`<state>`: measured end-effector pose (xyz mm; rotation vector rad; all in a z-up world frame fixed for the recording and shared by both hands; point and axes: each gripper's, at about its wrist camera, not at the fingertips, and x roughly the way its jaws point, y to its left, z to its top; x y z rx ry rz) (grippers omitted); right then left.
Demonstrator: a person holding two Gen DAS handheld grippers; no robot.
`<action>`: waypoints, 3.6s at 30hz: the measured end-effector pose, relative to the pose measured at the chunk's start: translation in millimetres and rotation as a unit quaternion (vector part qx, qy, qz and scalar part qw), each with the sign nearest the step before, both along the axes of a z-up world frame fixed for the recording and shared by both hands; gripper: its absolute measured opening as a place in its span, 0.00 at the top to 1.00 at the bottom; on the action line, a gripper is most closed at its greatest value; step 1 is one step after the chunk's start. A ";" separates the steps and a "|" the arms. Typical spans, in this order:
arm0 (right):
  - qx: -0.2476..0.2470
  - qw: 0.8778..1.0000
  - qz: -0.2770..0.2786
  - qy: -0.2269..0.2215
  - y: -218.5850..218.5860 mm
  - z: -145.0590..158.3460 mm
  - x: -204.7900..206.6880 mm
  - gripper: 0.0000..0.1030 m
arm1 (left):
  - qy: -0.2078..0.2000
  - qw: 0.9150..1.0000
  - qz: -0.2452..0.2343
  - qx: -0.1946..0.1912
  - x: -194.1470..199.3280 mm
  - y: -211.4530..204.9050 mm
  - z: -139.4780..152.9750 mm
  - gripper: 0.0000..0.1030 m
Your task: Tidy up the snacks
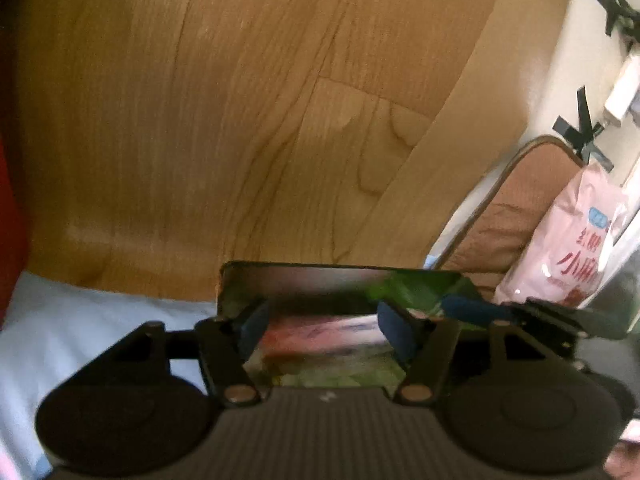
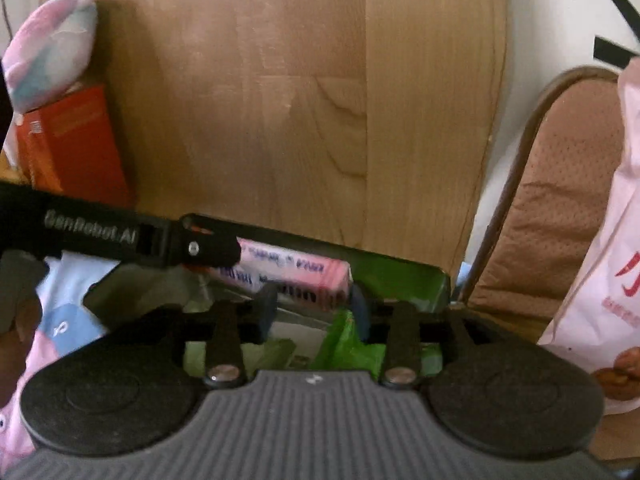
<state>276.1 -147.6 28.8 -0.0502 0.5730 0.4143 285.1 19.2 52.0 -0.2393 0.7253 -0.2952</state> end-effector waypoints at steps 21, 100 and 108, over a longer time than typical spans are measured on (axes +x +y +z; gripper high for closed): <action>0.148 0.985 -0.061 0.069 -96.4 -51.0 -117.6 0.23 | 0.043 0.997 -0.045 -0.040 -151.0 -9.7 -42.5 0.34; 0.030 0.975 0.219 0.033 1.7 -41.4 -308.2 0.44 | 0.067 0.979 -0.061 -0.183 -305.5 86.3 -45.5 0.37; 0.023 0.968 0.245 0.043 11.8 -51.4 -294.6 0.44 | 0.101 0.969 -0.093 -0.204 -304.2 74.0 -65.7 0.56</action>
